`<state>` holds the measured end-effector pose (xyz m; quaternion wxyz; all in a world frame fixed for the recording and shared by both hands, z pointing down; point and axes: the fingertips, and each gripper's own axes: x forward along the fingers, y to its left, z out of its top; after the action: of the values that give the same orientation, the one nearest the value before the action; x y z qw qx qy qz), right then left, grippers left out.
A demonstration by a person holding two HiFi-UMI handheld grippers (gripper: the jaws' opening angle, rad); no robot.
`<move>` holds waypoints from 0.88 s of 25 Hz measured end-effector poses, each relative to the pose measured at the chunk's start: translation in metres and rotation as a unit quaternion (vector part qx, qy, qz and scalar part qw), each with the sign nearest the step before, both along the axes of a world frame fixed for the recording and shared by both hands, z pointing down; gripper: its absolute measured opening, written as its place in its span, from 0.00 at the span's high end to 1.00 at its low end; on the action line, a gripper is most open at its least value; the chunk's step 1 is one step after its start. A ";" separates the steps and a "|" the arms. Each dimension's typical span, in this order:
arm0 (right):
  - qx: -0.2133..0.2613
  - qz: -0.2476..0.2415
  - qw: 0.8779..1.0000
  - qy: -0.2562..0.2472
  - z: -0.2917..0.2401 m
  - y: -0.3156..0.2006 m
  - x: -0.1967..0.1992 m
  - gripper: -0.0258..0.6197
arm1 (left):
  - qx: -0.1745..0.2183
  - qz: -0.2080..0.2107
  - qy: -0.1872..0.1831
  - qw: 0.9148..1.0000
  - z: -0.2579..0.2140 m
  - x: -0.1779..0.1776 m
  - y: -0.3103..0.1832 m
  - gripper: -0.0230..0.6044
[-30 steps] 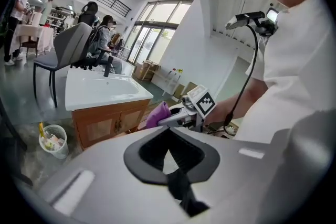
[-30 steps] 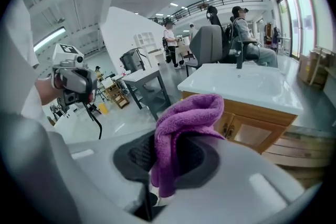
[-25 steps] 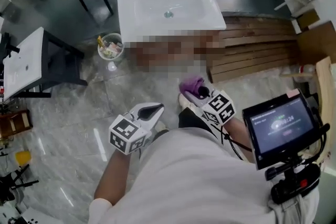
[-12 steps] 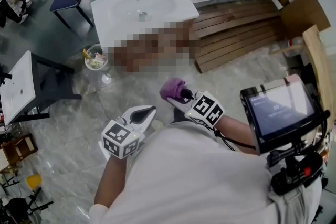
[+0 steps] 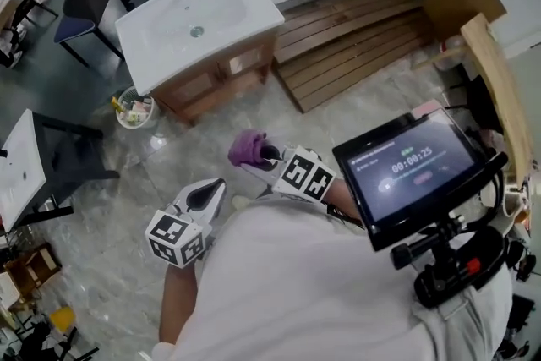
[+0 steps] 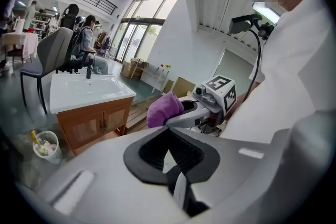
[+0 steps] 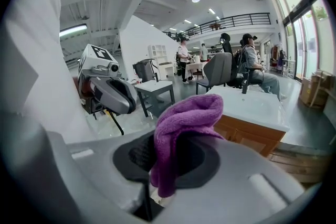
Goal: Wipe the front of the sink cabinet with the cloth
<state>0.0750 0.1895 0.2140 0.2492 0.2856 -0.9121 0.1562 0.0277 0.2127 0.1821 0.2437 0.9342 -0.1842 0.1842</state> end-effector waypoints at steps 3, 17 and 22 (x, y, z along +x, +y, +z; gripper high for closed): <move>0.001 -0.009 1.000 -0.001 0.004 0.008 -0.006 0.85 | -0.004 0.001 -0.001 1.000 0.008 -0.002 0.008 0.96; 0.020 -0.040 0.999 0.019 -0.014 0.015 -0.024 0.85 | -0.007 -0.015 0.001 1.000 0.002 -0.010 0.011 0.96; 0.019 -0.048 0.998 0.018 -0.017 0.017 -0.028 0.85 | -0.008 -0.025 0.001 1.000 0.001 -0.015 0.013 0.96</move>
<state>0.0471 0.2067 0.1972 0.2677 0.2486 -0.9230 0.1213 0.0127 0.2253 0.1835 0.2555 0.9278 -0.2054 0.1781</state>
